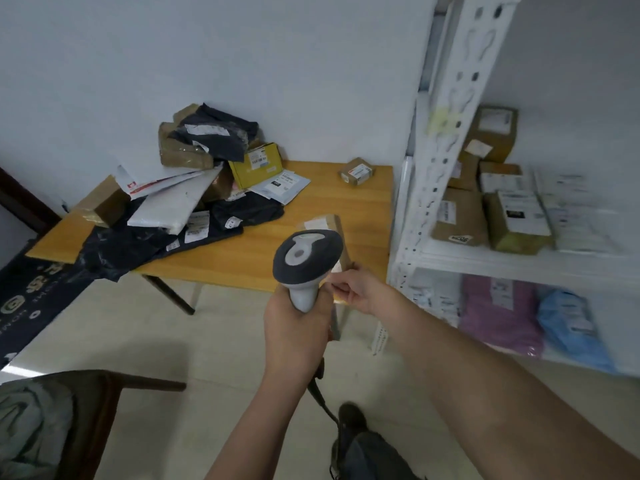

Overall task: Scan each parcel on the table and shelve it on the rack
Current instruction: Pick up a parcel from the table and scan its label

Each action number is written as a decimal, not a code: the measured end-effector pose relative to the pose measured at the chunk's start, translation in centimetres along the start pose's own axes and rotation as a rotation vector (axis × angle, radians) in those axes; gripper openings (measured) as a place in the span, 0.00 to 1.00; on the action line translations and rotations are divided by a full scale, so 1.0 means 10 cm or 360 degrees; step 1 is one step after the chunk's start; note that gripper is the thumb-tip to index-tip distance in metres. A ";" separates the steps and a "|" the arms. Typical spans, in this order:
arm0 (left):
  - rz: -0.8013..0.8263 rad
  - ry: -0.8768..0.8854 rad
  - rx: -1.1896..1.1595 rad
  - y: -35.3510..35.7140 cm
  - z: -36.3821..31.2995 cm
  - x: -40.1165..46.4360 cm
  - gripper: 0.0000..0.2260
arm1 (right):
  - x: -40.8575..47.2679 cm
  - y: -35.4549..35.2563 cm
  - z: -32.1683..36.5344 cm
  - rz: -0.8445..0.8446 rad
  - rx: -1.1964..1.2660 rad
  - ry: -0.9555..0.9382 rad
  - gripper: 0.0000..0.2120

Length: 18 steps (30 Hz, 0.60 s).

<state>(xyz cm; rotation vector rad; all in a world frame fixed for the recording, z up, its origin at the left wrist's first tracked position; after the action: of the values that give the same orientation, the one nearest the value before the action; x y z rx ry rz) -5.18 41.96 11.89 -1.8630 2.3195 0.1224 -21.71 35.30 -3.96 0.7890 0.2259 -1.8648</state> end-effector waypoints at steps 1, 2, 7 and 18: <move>0.0047 0.0008 -0.0028 0.08 0.01 -0.08 0.12 | -0.15 -0.16 -0.05 -0.0020 0.0005 -0.0011 0.17; 0.0097 0.0007 -0.0066 0.17 0.01 -0.16 0.11 | -0.31 -0.33 -0.09 -0.0040 0.0018 -0.0018 0.19; 0.0368 0.0055 -0.0149 0.69 -0.05 -0.52 0.12 | -1.06 -1.30 -0.18 -0.0205 0.0140 -0.0061 0.20; 0.0638 0.0108 -0.0215 1.87 -0.07 -0.94 0.08 | -1.82 -2.91 -0.10 -0.0838 0.0743 -0.0382 0.12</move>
<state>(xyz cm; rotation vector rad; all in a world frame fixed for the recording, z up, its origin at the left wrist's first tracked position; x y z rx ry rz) -21.51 55.00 13.53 -1.4474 2.7659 0.2742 -42.64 62.07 0.63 0.8587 -0.1835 -2.5424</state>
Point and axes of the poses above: each hand's wrist, its own x-axis towards the middle knuckle, its own y-axis out of the palm, z = x × y, the point moved 2 cm from there along x, towards the middle knuckle, and after that the axes turned 15 degrees about -x, right-handed, at the moved point
